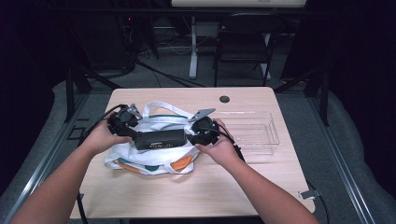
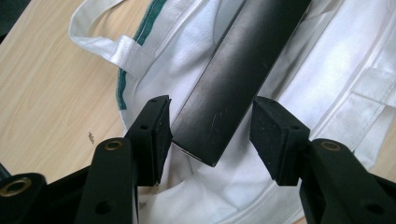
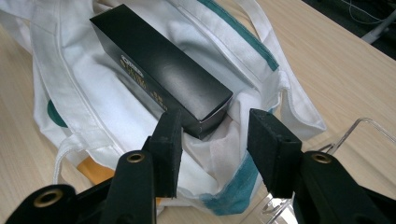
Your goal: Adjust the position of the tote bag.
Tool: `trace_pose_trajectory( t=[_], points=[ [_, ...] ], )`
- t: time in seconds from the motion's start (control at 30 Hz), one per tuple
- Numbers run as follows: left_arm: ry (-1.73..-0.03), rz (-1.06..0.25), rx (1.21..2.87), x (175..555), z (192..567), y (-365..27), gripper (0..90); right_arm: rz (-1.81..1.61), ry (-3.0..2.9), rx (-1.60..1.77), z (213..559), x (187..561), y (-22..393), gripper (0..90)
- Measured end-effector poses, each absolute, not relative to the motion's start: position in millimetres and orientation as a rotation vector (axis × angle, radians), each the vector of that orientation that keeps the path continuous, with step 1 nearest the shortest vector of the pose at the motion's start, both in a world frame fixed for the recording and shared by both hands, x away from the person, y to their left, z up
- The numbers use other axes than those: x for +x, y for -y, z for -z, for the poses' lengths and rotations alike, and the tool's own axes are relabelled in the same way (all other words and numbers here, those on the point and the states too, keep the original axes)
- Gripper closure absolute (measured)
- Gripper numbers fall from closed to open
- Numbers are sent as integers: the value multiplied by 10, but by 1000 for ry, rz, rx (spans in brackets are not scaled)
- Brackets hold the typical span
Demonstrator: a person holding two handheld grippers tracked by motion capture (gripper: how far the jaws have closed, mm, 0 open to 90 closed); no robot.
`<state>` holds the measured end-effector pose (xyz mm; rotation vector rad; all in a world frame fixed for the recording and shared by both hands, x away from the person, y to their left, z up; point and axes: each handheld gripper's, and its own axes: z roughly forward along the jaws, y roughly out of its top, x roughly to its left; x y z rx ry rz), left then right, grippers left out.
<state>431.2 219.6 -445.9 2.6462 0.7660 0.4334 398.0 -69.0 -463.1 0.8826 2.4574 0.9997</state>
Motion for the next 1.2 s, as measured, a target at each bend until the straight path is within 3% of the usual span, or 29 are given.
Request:
trace_pose_trajectory(
  t=[0.27, 0.47, 0.8, 1.2],
  points=[
    [-699, -479, 2717, 4361, 4522, -2126, 439, -986, -2455, 876, 4619, 3967, 717, 553],
    [-709, -430, 2779, 4416, 4620, -2096, 438, -979, -2455, 874, 4619, 3965, 748, 552],
    [-581, -444, 2858, 4472, 4724, -1979, 295, -966, -2455, 873, 4634, 3961, 781, 554],
    [-449, -401, 2950, 4562, 4892, -1775, 269, -957, -2459, 862, 4655, 3965, 781, 554]
  ],
)
